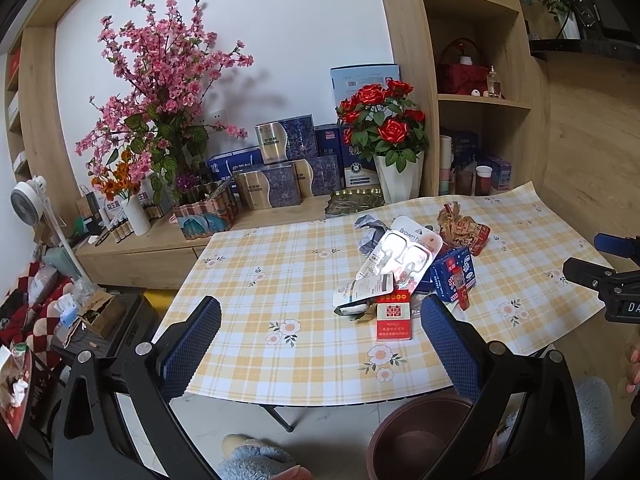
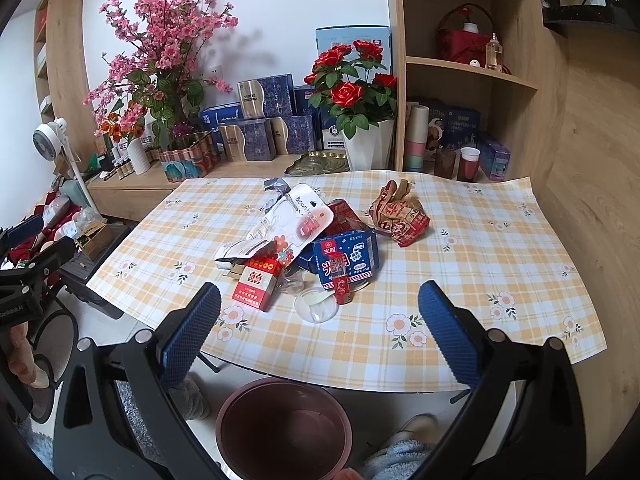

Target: Collect trash

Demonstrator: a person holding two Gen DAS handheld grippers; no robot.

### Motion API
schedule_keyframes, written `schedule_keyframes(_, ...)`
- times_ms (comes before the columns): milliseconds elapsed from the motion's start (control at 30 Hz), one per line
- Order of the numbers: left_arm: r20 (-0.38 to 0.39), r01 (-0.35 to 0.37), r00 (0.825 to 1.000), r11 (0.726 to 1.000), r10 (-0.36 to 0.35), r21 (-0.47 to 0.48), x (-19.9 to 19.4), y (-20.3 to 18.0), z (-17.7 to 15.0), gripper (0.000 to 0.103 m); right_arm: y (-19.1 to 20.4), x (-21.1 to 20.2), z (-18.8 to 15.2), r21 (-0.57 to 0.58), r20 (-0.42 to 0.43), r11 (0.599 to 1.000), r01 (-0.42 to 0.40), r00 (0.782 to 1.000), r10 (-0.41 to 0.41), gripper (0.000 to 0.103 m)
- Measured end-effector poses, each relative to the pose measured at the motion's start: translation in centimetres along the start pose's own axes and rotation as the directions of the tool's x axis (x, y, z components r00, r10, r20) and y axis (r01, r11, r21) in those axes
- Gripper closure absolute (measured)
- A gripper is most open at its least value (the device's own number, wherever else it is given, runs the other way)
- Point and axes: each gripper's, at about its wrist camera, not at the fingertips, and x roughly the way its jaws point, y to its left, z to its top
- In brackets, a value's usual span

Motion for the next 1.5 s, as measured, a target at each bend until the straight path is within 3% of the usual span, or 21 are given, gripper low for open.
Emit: schedule_keyframes(1500,0.004,-0.002,1.0,1.0,0.002,-0.002,-0.09,0.33,-0.02,0.005,0.04,0.08,-0.06,0.001,-0.002,1.0,-0.002,1.0,0.002,0.006)
